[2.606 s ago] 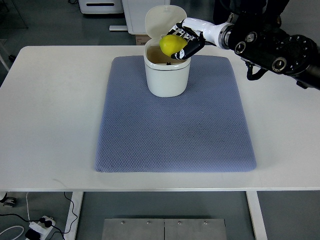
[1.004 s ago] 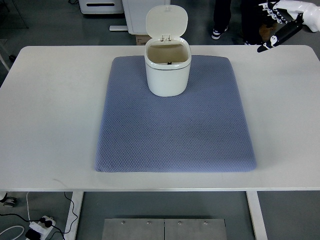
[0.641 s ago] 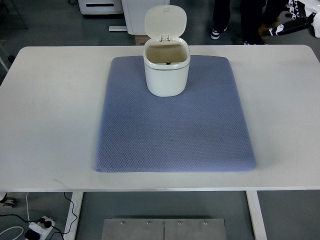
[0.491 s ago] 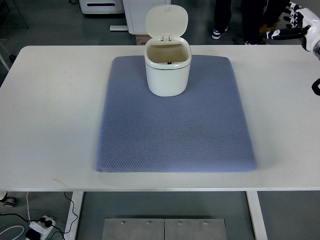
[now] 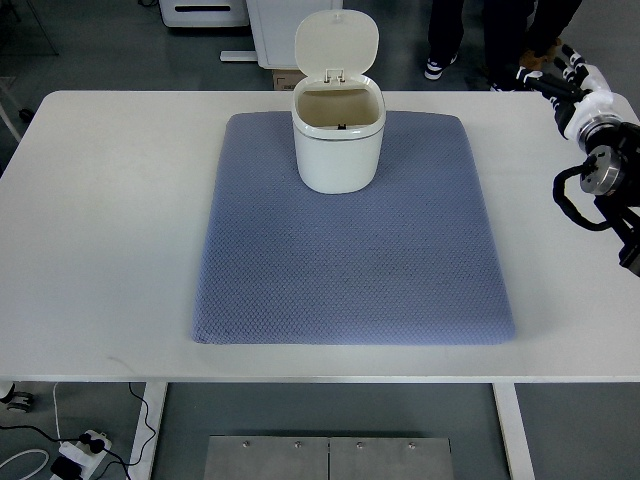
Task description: Put lemon in trash with right hand
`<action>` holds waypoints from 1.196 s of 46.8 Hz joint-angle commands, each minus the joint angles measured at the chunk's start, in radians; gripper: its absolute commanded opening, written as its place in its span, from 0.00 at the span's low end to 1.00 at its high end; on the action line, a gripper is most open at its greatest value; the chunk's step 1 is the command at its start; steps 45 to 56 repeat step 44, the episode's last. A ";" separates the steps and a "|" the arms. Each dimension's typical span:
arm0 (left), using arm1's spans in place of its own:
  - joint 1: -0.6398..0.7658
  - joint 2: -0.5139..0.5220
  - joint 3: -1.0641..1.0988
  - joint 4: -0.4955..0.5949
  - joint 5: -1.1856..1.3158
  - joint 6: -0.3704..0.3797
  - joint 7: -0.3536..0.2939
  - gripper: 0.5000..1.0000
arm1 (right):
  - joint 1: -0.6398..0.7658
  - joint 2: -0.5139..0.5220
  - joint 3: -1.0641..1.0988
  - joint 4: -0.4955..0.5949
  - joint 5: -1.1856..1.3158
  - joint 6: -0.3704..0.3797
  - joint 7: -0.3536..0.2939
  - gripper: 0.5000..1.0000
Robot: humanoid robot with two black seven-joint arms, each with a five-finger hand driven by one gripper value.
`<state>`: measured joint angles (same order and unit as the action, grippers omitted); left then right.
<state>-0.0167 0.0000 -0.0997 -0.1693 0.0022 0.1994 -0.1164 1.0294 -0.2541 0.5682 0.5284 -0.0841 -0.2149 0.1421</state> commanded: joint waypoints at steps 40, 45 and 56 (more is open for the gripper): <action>0.000 0.000 0.000 0.001 0.001 0.000 0.000 1.00 | -0.137 0.130 0.203 -0.019 0.004 0.040 0.074 1.00; 0.000 0.000 0.000 -0.001 0.001 0.000 0.000 1.00 | -0.137 0.130 0.203 -0.019 0.003 0.042 0.076 1.00; 0.000 0.000 0.000 -0.001 0.001 0.000 0.000 1.00 | -0.137 0.130 0.203 -0.019 0.003 0.042 0.076 1.00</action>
